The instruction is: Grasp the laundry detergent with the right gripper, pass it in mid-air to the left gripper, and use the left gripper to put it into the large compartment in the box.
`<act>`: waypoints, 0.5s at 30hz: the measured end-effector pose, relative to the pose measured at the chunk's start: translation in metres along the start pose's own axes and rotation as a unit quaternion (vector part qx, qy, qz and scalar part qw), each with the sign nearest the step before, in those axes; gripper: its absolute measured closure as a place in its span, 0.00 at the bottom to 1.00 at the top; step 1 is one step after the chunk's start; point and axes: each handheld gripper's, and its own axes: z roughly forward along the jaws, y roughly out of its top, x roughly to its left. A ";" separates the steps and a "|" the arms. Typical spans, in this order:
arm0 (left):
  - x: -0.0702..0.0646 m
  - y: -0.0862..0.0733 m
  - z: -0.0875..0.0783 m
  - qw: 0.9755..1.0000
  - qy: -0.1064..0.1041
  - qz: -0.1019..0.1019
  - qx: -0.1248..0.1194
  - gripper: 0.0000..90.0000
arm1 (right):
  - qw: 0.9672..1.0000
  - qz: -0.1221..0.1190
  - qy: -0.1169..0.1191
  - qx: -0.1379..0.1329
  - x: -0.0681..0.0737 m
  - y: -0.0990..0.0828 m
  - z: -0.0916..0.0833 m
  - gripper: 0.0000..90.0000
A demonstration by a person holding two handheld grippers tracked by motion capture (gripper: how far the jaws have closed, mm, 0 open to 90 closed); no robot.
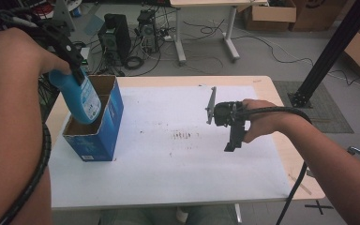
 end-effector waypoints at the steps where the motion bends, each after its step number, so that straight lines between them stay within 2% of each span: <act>1: 0.002 0.002 0.001 1.000 0.002 -0.006 -0.003 0.43 | 1.000 0.000 0.000 0.000 0.000 0.000 0.000 0.00; 6: 0.009 0.008 0.011 1.000 0.008 -0.017 -0.005 0.43 | 1.000 0.000 -0.001 -0.001 0.001 -0.001 0.000 0.00; 11: 0.016 0.012 0.029 1.000 0.019 -0.024 0.002 0.43 | 1.000 0.003 0.000 -0.004 0.001 -0.003 0.000 0.00; 15: 0.021 0.015 0.047 1.000 0.016 -0.024 0.009 0.43 | 1.000 0.005 0.000 -0.004 0.001 -0.003 0.000 0.00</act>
